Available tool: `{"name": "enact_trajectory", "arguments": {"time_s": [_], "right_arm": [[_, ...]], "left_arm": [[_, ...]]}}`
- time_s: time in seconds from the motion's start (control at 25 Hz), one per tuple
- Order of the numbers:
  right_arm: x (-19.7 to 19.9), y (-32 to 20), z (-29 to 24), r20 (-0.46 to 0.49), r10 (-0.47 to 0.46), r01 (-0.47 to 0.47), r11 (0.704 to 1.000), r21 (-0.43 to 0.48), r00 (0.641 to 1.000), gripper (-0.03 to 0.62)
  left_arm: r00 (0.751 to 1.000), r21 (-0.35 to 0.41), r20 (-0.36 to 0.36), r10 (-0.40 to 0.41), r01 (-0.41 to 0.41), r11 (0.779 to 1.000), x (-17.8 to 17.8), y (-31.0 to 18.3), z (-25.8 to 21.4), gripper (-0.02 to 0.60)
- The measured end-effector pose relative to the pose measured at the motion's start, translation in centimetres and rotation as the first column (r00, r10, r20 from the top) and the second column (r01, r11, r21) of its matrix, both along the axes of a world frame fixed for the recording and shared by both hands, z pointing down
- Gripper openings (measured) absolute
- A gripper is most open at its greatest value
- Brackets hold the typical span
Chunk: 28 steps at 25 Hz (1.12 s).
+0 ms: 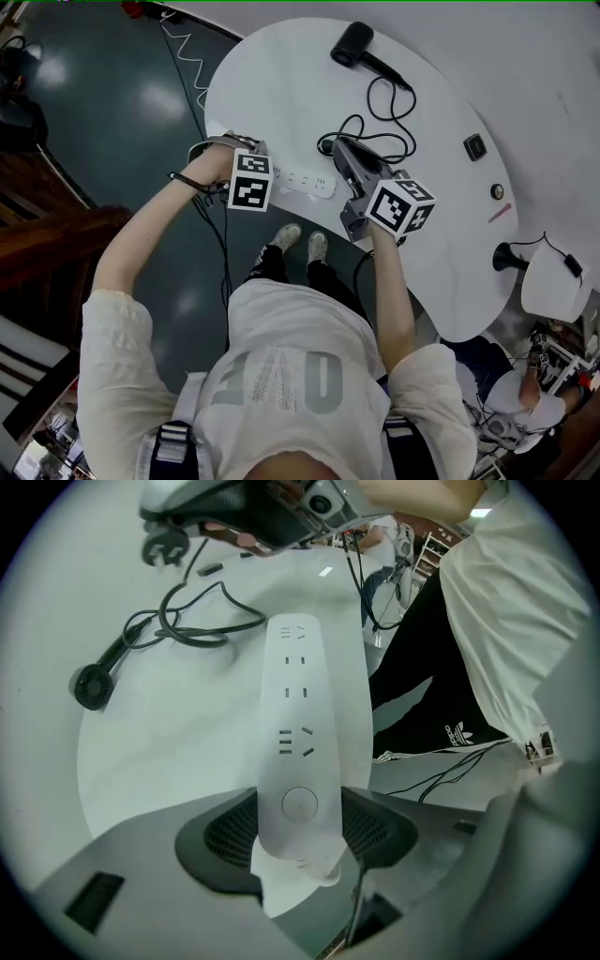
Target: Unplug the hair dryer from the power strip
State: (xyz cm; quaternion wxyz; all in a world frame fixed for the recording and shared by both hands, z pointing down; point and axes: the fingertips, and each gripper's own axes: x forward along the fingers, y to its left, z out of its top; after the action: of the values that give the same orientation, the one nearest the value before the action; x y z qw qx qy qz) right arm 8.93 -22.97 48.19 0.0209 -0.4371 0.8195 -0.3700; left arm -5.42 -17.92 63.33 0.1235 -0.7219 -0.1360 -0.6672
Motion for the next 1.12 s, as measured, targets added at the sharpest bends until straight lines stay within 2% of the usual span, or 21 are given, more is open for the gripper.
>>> {"name": "enact_trajectory", "arguments": {"time_s": [0.12, 0.24, 0.52, 0.6, 0.76, 1.12], "right_arm": [[3.0, 1.7, 2.6, 0.083, 0.086, -0.077, 0.991, -0.108, 0.993, 0.051], [4.7, 3.3, 5.1, 0.115, 0.14, -0.116, 0.975, -0.191, 0.984, 0.051], [6.6, 6.6, 9.6, 0.069, 0.173, -0.146, 0.945, -0.294, 0.982, 0.051], [7.5, 7.1, 10.0, 0.056, 0.212, -0.185, 0.933, -0.31, 0.976, 0.066], [9.1, 8.0, 10.7, 0.002, 0.276, -0.261, 0.911, -0.318, 0.961, 0.154], [10.4, 9.5, 11.0, -0.039, 0.311, -0.307, 0.898, -0.317, 0.95, 0.167]], "left_arm": [[1.0, -0.009, 0.012, -0.001, 0.001, 1.0, 0.0, 0.1, 0.1, 0.253], [1.0, -0.015, 0.015, 0.001, 0.0, 1.0, -0.1, 0.1, 0.1, 0.253], [1.0, -0.021, 0.024, -0.005, 0.005, 1.0, 0.1, 0.1, 0.3, 0.253], [1.0, -0.022, 0.029, -0.006, 0.006, 1.0, 0.1, 0.1, 0.3, 0.253], [0.999, -0.023, 0.032, -0.007, 0.008, 1.0, 0.0, 0.0, 0.3, 0.253], [0.999, -0.026, 0.038, -0.008, 0.009, 1.0, 0.2, 0.1, 0.4, 0.253]]}}
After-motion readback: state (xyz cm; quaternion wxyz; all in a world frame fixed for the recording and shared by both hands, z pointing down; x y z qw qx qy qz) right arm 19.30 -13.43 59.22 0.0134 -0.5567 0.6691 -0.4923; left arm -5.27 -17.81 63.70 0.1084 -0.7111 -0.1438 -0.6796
